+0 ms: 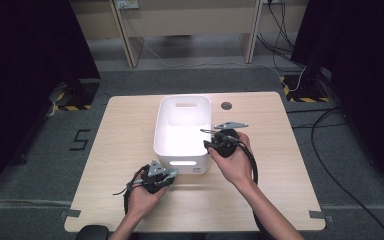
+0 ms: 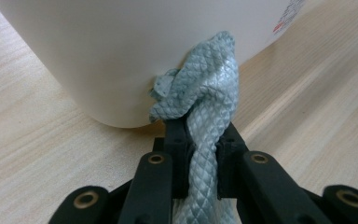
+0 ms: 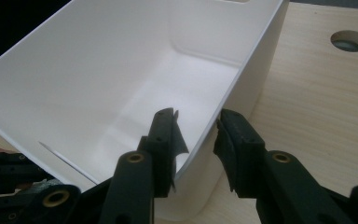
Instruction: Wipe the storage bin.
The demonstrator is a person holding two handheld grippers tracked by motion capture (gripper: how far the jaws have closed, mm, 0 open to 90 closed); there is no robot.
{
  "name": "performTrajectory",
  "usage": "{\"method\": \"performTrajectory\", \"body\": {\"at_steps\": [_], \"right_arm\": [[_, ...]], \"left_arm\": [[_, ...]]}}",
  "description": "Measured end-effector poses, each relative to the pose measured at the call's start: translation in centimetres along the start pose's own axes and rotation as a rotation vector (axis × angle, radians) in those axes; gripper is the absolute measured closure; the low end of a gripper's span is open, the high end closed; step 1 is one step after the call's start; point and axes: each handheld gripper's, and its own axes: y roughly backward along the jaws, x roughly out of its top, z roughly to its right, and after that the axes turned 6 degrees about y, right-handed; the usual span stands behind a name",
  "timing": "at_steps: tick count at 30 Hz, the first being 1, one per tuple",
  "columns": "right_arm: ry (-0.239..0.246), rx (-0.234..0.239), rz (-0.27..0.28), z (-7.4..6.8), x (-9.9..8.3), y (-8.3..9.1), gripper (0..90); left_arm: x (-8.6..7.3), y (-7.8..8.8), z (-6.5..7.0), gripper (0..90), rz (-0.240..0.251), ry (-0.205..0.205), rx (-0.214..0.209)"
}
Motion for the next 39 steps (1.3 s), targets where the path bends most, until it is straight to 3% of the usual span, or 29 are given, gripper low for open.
{"method": "performTrajectory", "body": {"at_steps": [35, 39], "right_arm": [[-0.003, 0.001, 0.005, 0.1, 0.0, -0.1, 66.7], [-0.006, 0.003, 0.006, 0.1, -0.1, -0.1, 66.4]], "left_arm": [[1.8, 2.2, 1.2, 79.0, 0.106, -0.004, -0.017], [2.0, 2.6, 1.3, 78.9, 0.127, 0.012, -0.032]]}}
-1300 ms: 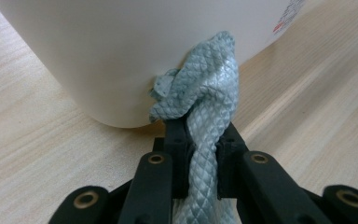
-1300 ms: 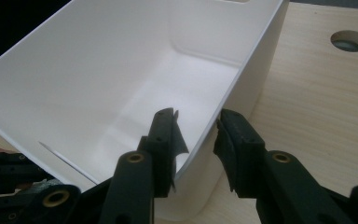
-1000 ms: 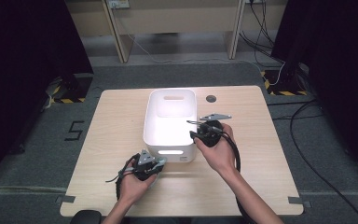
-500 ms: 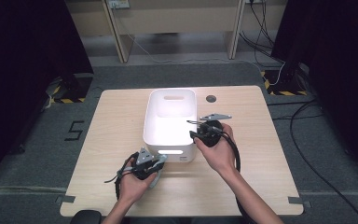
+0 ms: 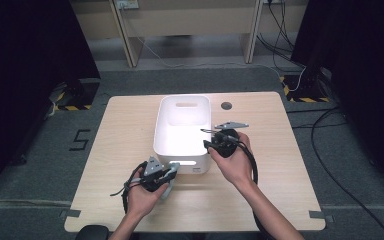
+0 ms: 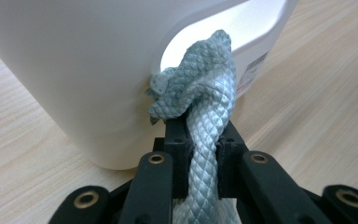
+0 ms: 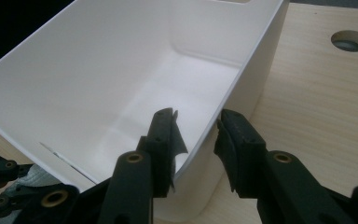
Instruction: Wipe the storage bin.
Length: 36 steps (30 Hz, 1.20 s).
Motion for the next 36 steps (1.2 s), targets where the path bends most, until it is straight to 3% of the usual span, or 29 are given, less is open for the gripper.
{"method": "performTrajectory", "body": {"at_steps": [16, 36], "right_arm": [[-0.006, -0.003, 0.004, 0.0, 0.0, 0.0, 66.2], [-0.007, 0.006, 0.002, -0.2, 0.0, -0.1, 65.2]], "left_arm": [[1.1, 1.3, 0.8, 79.1, 0.046, -0.006, -0.003], [1.8, 2.5, 1.7, 79.3, 0.071, -0.03, 0.006]]}}
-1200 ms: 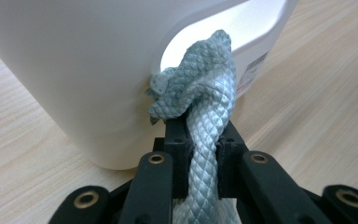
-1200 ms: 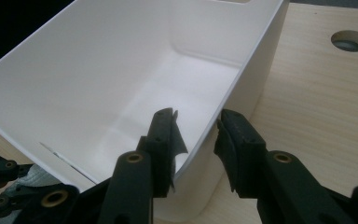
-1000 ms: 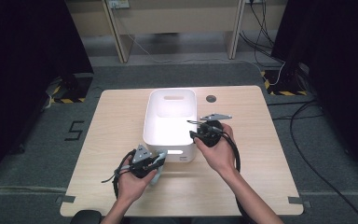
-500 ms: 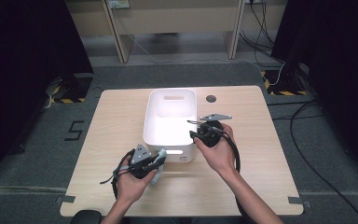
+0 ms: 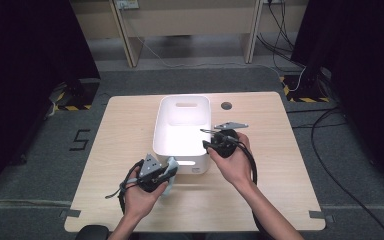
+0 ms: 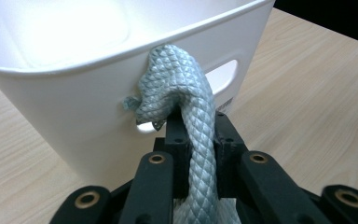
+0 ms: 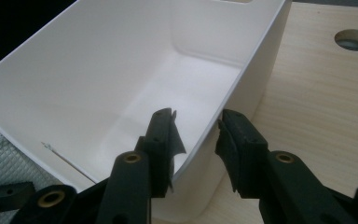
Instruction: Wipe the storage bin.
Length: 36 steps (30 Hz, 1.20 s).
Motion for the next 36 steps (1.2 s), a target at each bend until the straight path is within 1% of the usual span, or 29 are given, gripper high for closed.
{"method": "performTrajectory", "body": {"at_steps": [3, 7, 8, 11, 15, 18, 28, 36], "right_arm": [[0.0, 0.0, 0.0, 0.0, 0.0, 0.0, 65.2], [0.003, 0.0, 0.001, 0.0, 0.0, 0.0, 65.2], [0.002, 0.0, 0.0, 0.0, 0.0, 0.0, 65.2], [0.004, 0.0, 0.001, 0.0, 0.0, 0.0, 65.1], [0.002, -0.001, 0.0, 0.0, 0.0, 0.0, 65.1], [0.003, 0.0, -0.001, 0.0, 0.0, 0.0, 65.2], [0.002, 0.001, 0.0, 0.0, 0.0, 0.0, 65.1], [0.002, 0.0, -0.001, 0.0, 0.0, 0.0, 65.1]], "left_arm": [[0.1, 0.1, 0.2, 79.3, -0.003, -0.004, -0.002], [0.2, 0.3, 0.6, 79.3, 0.002, -0.012, -0.016], [0.3, 0.3, 0.7, 79.4, 0.01, -0.014, -0.019], [0.5, 0.3, 0.7, 79.4, 0.012, -0.019, -0.013], [0.5, 0.0, 0.4, 79.4, 0.002, -0.01, -0.007], [0.4, -0.3, 0.5, 79.4, -0.009, -0.014, -0.011], [0.8, -1.2, 1.1, 79.4, -0.014, -0.024, -0.023], [0.7, -1.2, 1.0, 79.4, -0.012, -0.016, -0.011]]}}
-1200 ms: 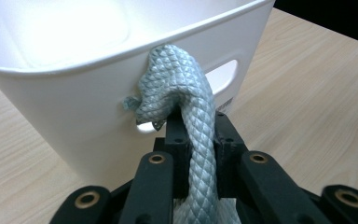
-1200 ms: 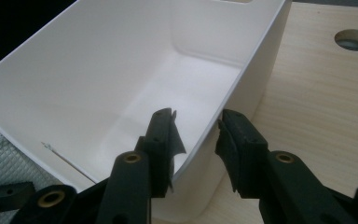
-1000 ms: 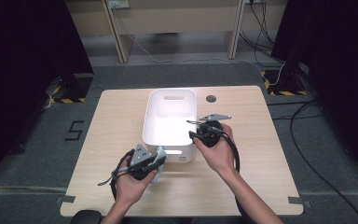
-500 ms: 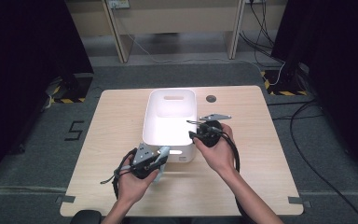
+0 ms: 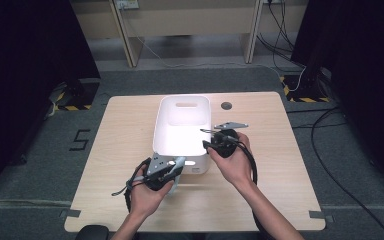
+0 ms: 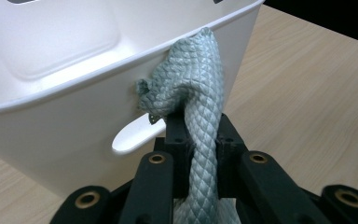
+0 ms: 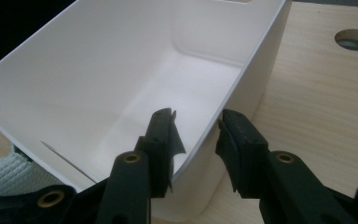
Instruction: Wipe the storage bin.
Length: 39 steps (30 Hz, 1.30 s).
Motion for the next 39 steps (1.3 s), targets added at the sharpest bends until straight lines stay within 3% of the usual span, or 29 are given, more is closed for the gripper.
{"method": "performTrajectory", "body": {"at_steps": [39], "right_arm": [[-0.003, 0.002, 0.001, 0.0, 0.0, 0.0, 64.8]], "left_arm": [[-2.3, -2.4, -0.2, 79.0, -0.039, 0.03, 0.022]]}}
